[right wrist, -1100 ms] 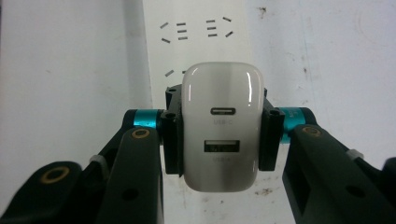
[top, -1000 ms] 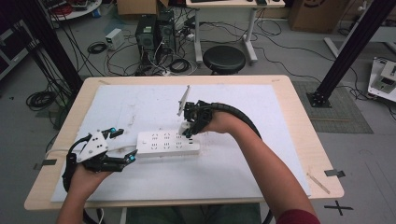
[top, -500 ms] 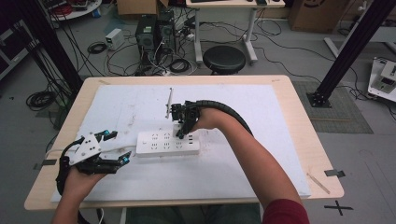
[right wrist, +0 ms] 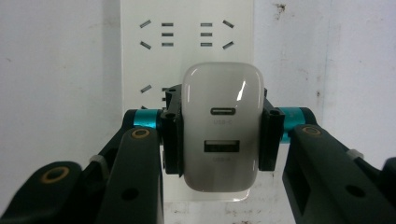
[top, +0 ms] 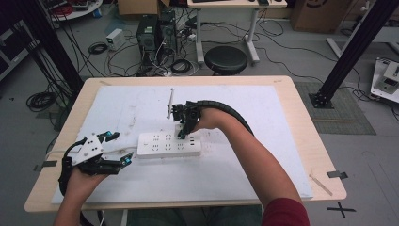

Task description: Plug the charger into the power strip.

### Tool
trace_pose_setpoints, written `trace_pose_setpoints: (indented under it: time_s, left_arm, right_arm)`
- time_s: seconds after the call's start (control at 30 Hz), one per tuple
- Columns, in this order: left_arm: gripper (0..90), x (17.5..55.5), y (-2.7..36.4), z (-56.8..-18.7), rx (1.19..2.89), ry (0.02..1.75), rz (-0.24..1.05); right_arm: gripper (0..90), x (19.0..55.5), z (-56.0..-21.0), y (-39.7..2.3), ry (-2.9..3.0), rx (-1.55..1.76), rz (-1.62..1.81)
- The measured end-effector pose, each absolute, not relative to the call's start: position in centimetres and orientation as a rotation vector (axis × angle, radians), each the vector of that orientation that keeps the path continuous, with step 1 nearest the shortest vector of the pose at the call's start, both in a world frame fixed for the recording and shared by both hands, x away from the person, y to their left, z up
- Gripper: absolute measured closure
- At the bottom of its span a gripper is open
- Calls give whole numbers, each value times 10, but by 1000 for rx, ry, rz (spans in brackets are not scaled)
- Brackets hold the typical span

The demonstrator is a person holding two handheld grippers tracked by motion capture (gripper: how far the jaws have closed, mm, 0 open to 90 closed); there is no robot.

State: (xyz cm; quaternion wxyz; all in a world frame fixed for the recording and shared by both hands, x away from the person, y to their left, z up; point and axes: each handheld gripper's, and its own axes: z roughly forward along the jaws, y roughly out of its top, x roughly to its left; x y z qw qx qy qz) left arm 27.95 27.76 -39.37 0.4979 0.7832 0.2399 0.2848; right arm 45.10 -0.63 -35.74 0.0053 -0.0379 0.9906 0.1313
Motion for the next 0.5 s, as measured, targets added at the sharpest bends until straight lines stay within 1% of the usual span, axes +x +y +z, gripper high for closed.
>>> trace_pose_setpoints:
  time_s: [0.43, 0.5]
  left_arm:
    - [173, 281, 271, -395, 1896, 571, 681]
    - [174, 282, 270, -395, 1898, 567, 678]
  right_arm:
    - [633, 448, -360, 10, 3093, -213, 296]
    - [634, 446, -367, 16, 3092, -216, 216]
